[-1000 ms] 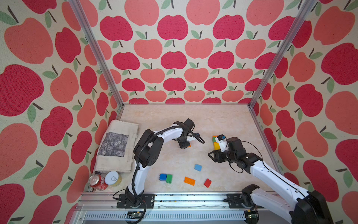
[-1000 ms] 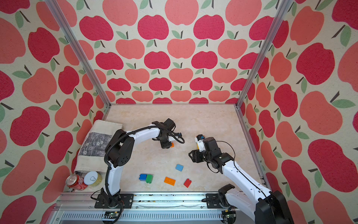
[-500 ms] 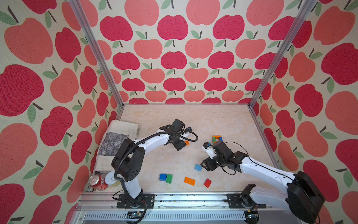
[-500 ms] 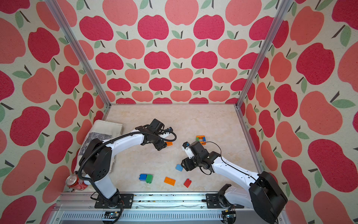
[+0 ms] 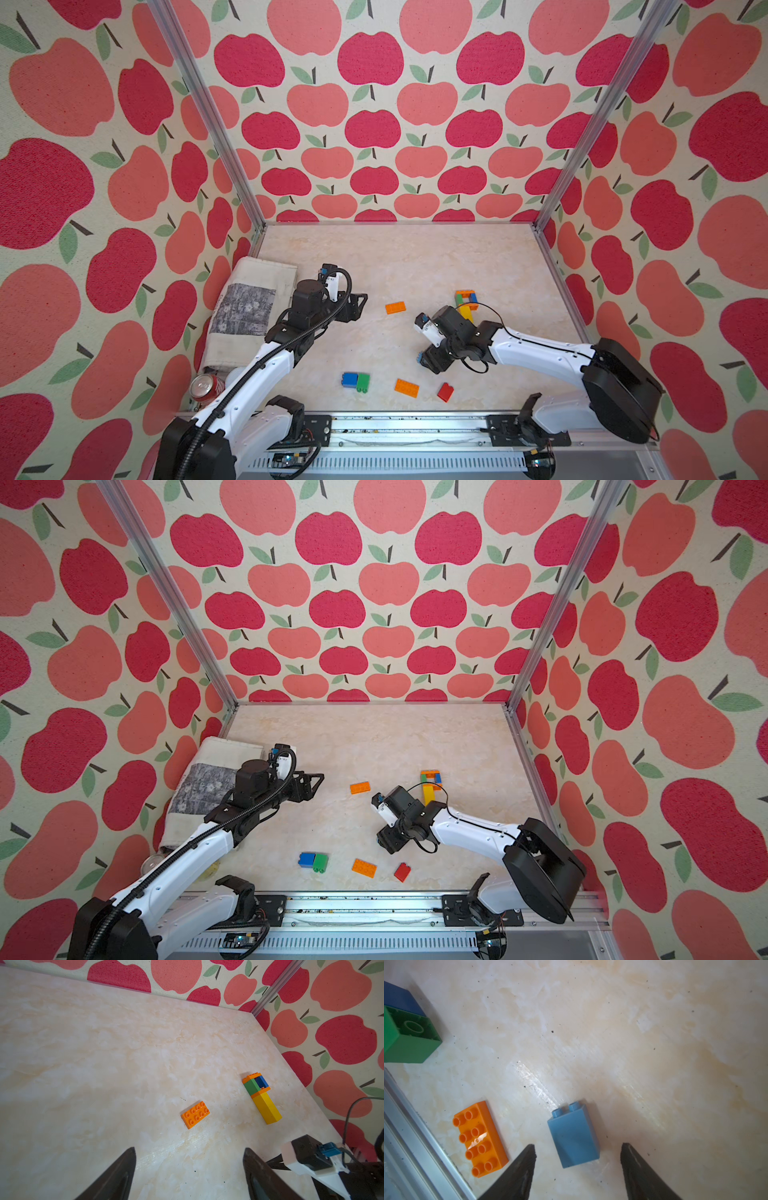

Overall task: Assemble the letter p with lego
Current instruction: Pick up the lego brick from the center of the board.

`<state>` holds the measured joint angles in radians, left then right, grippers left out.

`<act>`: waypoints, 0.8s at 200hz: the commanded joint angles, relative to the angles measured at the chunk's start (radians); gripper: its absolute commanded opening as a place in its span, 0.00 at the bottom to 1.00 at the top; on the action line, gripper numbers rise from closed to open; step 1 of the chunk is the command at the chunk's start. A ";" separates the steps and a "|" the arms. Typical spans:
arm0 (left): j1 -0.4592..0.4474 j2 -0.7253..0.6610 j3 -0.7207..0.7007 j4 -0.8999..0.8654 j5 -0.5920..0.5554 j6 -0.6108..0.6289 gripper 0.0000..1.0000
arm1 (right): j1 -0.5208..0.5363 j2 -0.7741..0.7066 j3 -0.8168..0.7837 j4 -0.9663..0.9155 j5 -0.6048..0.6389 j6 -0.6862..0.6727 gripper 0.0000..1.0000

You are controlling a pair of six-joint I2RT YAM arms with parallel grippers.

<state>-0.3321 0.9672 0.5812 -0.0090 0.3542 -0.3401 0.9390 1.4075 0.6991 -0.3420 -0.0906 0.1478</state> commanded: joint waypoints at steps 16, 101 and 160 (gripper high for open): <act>0.010 -0.037 -0.021 -0.005 0.068 -0.114 0.82 | 0.041 0.083 0.063 -0.057 0.050 -0.027 0.66; 0.008 0.004 0.027 -0.157 0.069 -0.183 0.74 | 0.095 0.119 0.113 -0.105 0.125 -0.036 0.35; -0.087 0.098 0.118 -0.247 0.159 -0.247 0.74 | 0.095 -0.061 0.053 0.081 0.147 -0.077 0.33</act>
<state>-0.3717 1.0351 0.6521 -0.2070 0.4469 -0.5449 1.0389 1.4086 0.7734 -0.3683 0.0475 0.1078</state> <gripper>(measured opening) 0.737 0.360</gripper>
